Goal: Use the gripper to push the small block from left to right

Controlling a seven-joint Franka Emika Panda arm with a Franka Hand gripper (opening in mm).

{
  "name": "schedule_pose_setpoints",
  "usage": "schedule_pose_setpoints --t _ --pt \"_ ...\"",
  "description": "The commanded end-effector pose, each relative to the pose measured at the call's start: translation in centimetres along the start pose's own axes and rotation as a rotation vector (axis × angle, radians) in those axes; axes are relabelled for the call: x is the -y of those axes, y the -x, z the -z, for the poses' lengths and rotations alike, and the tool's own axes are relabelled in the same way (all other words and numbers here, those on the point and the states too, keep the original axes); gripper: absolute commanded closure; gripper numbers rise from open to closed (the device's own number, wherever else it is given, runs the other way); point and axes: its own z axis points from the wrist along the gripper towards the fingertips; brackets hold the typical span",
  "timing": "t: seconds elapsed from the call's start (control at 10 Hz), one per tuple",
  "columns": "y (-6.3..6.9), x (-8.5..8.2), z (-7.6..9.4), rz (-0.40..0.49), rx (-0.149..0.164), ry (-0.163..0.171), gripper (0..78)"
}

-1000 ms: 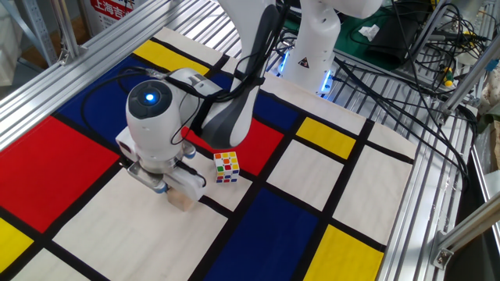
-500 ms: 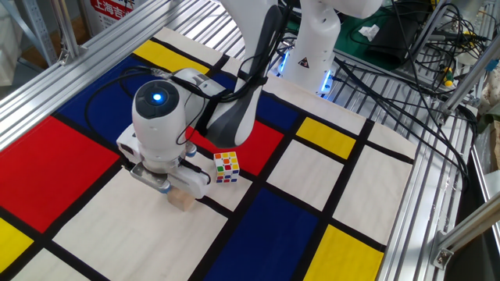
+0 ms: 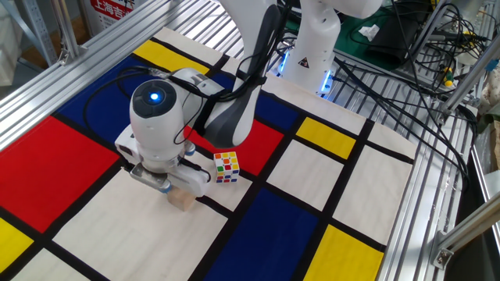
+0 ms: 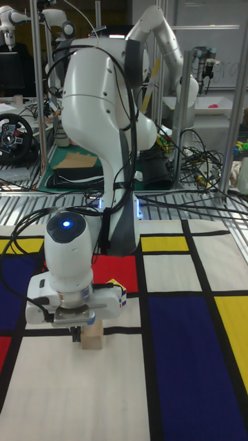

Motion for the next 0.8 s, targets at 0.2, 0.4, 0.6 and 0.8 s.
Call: schedule_pose_setpoints --t 0.2,0.4,0.6,0.8 --pt "0.1 0.0 0.1 0.002 0.002 0.022 77.6" --pt "0.0 -0.7 -0.4 -0.002 0.005 0.046 77.6" --pt "-0.3 -1.6 -0.5 -0.006 0.006 0.051 77.6" --pt "-0.5 -2.9 -0.4 -0.004 0.006 0.050 77.6"
